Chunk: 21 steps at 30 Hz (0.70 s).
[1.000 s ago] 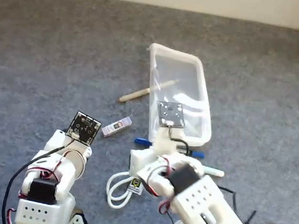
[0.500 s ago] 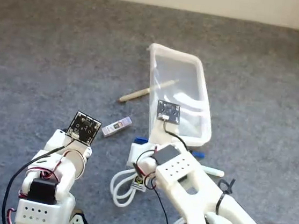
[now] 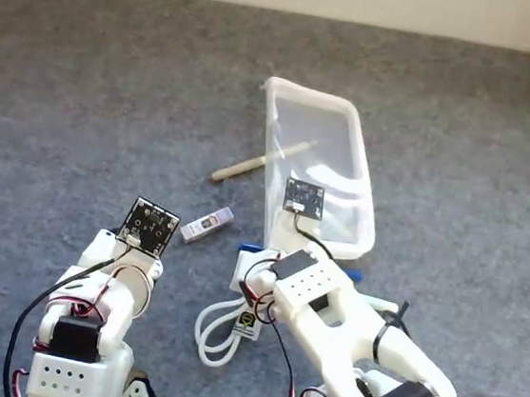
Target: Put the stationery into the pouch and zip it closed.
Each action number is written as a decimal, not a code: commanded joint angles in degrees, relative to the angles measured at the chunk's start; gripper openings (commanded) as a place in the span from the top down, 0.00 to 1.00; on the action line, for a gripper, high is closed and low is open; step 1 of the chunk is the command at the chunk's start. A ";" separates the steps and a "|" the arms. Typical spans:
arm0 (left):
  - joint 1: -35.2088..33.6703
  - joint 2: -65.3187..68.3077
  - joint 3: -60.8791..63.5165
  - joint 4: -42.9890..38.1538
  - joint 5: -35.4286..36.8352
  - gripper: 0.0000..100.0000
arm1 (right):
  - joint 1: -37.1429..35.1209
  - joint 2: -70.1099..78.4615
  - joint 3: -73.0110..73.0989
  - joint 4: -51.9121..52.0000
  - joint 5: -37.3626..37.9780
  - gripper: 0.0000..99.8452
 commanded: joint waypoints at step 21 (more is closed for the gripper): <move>-0.57 -0.75 -1.10 -1.05 -0.53 0.99 | 1.01 -24.66 1.89 9.63 24.97 1.00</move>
